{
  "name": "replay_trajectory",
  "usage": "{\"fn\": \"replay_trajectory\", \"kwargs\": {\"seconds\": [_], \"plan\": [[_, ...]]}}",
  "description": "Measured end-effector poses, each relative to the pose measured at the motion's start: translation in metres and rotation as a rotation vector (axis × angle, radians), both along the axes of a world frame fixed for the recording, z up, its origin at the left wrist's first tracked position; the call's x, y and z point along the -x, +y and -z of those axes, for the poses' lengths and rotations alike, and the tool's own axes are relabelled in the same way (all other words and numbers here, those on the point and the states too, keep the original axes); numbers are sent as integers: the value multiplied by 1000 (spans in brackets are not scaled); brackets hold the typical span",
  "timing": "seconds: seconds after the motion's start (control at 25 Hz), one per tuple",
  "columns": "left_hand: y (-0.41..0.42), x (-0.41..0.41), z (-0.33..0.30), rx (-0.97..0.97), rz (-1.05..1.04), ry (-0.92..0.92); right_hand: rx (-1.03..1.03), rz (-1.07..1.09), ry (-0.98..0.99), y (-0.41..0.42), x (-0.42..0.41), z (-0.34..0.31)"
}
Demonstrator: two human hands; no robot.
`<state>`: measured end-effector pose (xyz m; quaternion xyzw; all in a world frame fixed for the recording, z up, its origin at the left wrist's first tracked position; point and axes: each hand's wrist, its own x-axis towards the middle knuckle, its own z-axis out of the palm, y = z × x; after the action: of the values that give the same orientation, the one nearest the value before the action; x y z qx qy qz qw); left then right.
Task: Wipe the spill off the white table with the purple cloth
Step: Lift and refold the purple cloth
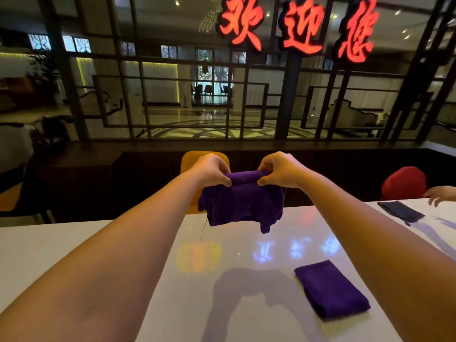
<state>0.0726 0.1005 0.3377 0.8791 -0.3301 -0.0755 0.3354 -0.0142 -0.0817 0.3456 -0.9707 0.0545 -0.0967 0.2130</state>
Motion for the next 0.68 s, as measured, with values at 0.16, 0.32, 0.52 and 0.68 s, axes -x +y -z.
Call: {"fn": "replay_trajectory", "kwargs": {"seconds": [0.16,0.32,0.52,0.68], "plan": [[-49,17,7,8,-35,18,-27,-20,13,-52,11,6],[-82,32,45,-33,-109,50,-78,-62,77,-86,18,42],[-98,49,134,-122,-220,174,-91,-118,195,-101,18,130],[-96,59,205,-200,-271,274,-117,-144,345,-100,19,207]]}}
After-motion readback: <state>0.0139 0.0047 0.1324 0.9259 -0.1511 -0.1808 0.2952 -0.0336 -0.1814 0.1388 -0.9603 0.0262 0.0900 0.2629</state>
